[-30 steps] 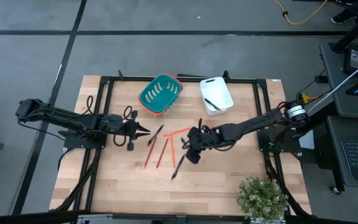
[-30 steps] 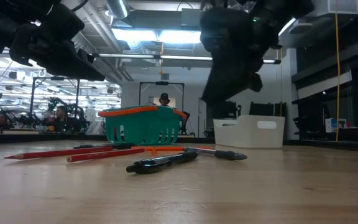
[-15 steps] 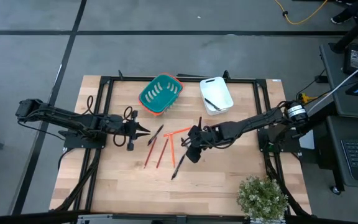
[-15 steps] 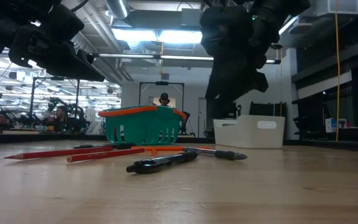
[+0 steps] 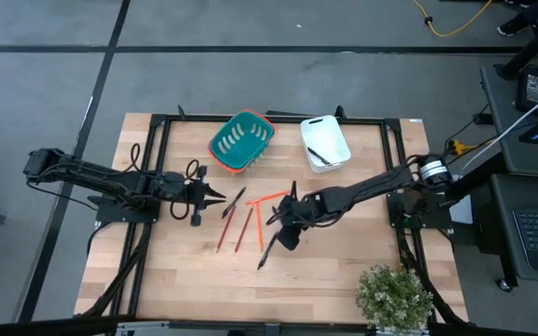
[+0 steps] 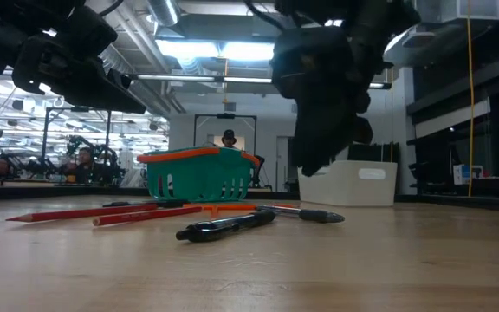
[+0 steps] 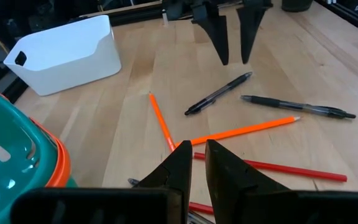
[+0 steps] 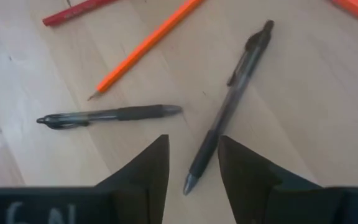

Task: Sort pens & pencils
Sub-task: Put the black pen into the white bin

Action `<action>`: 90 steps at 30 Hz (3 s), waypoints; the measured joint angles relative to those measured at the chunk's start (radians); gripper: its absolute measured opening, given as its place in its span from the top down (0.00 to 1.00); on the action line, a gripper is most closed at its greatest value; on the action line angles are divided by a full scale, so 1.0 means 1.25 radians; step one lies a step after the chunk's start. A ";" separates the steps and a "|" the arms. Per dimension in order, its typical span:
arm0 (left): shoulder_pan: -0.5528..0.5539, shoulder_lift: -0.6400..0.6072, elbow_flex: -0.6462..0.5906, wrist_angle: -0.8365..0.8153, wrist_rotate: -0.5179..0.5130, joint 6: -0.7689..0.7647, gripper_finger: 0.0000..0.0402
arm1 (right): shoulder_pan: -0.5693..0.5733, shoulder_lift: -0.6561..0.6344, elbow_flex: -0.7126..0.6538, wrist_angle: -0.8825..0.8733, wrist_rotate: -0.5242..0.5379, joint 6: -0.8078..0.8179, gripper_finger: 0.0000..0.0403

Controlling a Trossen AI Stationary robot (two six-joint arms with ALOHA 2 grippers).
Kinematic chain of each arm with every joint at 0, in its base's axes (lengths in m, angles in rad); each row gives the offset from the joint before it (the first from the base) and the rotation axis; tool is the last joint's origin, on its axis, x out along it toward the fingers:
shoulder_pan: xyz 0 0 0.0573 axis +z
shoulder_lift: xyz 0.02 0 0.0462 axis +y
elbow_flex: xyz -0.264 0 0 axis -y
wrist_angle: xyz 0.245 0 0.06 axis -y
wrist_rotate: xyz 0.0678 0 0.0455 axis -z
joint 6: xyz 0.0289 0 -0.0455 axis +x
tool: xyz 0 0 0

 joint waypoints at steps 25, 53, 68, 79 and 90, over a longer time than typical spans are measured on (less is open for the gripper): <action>0.000 0.000 0.000 -0.024 0.000 -0.004 0.90 | -0.006 0.143 0.169 -0.185 0.073 -0.065 0.66; 0.000 0.000 0.000 -0.035 0.000 -0.006 0.90 | -0.012 0.221 0.173 -0.156 0.085 -0.101 0.66; 0.000 0.000 0.000 -0.036 0.000 -0.007 0.90 | -0.018 0.228 0.173 -0.192 0.056 -0.124 0.94; 0.000 0.000 0.000 -0.036 0.000 -0.008 0.90 | -0.022 0.219 0.170 -0.193 0.049 -0.155 0.94; 0.000 0.000 0.000 -0.036 0.000 -0.008 0.90 | -0.021 0.137 0.163 -0.215 0.048 -0.187 0.94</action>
